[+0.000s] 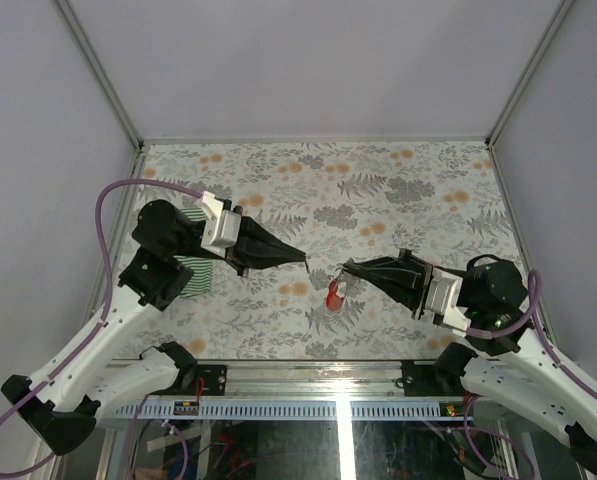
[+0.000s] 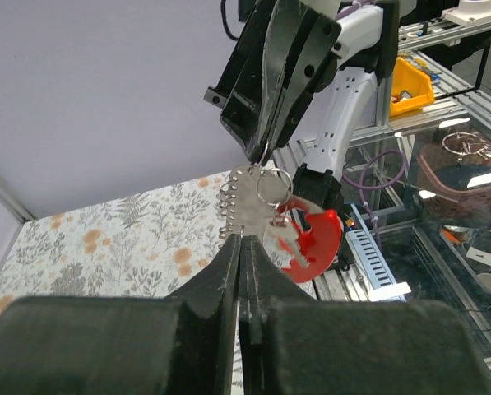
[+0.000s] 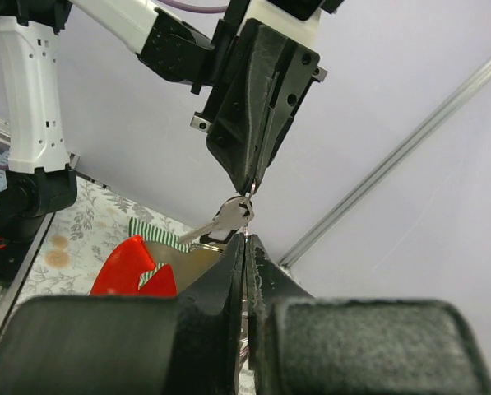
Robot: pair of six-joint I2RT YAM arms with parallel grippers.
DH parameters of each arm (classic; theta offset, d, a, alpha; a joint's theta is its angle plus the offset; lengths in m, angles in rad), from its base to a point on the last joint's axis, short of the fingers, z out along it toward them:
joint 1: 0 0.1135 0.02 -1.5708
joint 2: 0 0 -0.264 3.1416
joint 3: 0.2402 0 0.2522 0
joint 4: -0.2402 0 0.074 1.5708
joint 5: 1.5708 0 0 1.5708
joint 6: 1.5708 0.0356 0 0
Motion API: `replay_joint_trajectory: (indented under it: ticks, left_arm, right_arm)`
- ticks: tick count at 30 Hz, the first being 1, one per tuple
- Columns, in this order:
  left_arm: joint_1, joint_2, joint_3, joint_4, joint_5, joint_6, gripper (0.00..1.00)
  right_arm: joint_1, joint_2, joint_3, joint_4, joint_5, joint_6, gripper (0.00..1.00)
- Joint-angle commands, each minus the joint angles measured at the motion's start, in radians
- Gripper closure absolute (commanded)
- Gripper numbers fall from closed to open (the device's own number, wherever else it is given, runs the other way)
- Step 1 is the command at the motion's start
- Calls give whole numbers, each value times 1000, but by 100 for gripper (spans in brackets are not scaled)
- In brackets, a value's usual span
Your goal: Put the keys on the keyring
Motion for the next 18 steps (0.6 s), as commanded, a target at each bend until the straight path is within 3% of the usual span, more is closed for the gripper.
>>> replay_joint_trajectory:
  ticks: [1,7,18]
  left_arm:
    - [-22,3,22,143,14,-82,100]
    - [-32,24,44,164,39,-101,100]
    - [-40,48,81,126,58,-70,100]
  right_arm:
    - [4,10,24,85,-51,-106,100]
    - [5,29,58,37,-92,-124,100]
    - [7,51,105,-90,-140,-316,100]
